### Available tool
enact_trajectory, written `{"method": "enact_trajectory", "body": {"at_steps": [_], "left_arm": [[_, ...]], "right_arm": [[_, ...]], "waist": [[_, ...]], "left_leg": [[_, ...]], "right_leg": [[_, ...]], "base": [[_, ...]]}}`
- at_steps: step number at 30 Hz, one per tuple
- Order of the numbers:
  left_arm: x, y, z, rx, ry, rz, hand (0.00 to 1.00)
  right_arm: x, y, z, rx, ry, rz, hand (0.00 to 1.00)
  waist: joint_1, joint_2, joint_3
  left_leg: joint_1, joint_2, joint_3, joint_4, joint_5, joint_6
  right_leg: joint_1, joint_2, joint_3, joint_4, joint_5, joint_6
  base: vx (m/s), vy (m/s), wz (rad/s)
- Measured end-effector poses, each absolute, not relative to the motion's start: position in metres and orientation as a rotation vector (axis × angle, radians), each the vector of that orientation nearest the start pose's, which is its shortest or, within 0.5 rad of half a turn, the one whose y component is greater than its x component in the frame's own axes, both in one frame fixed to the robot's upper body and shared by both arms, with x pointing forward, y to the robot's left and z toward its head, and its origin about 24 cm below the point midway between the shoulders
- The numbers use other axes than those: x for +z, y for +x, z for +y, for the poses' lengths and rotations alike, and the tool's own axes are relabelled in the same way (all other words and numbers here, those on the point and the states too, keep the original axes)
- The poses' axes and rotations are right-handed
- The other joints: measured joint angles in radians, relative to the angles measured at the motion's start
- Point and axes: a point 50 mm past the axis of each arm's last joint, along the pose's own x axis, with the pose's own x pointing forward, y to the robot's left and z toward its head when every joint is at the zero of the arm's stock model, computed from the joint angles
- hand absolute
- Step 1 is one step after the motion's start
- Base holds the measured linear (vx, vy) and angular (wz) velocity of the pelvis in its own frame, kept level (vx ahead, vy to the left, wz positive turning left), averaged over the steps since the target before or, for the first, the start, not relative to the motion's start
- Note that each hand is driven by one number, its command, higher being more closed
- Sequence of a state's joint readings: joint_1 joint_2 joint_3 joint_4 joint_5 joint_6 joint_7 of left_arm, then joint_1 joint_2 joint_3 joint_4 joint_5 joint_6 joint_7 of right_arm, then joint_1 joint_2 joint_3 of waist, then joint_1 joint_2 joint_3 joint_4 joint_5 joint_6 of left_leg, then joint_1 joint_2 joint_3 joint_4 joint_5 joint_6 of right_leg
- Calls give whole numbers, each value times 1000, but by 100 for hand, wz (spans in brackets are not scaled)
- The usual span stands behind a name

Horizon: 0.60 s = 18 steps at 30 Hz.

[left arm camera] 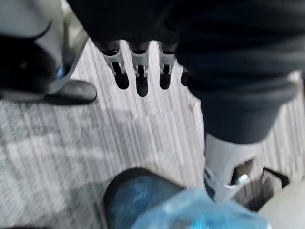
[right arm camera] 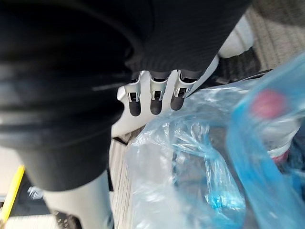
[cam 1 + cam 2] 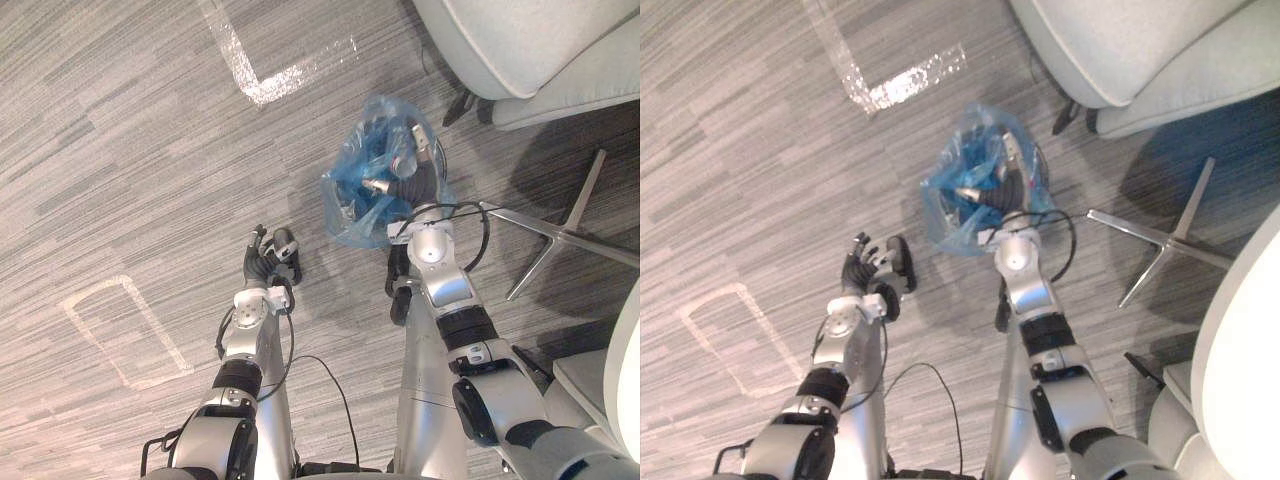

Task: Gather rubbish on tea table into small bin, then transfer packed bag to large trash can.

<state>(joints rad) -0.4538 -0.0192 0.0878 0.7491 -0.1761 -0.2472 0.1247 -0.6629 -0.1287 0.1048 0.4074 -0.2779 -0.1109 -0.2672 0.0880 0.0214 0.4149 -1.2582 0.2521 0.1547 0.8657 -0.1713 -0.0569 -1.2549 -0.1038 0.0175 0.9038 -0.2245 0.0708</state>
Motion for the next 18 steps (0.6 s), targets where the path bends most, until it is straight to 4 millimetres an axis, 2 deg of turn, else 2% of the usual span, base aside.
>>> {"method": "enact_trajectory", "body": {"at_steps": [5,9,12,18], "left_arm": [[4,318,131,115,-188,137,0],[0,317,130,114,-188,155,0],[-1,316,131,120,-187,162,0],[-11,314,127,120,-188,221,0]], "right_arm": [[131,343,-100,41,-566,-412,0],[112,336,-90,130,-728,-388,0],[96,330,-83,196,-857,-351,0],[51,333,-84,242,-1023,-155,0]], "waist": [[-7,-1,-35],[-8,-3,-36],[-10,-15,-43],[-31,-31,-52]], "left_leg": [[4,6,-1,5,0,-2],[17,14,-4,10,-3,-2],[20,18,-3,2,-4,-8],[20,17,-2,-29,12,-13]], "right_leg": [[4,4,-2,0,2,-3],[21,11,-2,-3,5,-7],[21,16,-2,-11,9,-12],[20,17,-6,-38,25,-14]], "base": [[0,6,-2],[-7,14,-5],[-11,5,-4],[0,0,0]]}}
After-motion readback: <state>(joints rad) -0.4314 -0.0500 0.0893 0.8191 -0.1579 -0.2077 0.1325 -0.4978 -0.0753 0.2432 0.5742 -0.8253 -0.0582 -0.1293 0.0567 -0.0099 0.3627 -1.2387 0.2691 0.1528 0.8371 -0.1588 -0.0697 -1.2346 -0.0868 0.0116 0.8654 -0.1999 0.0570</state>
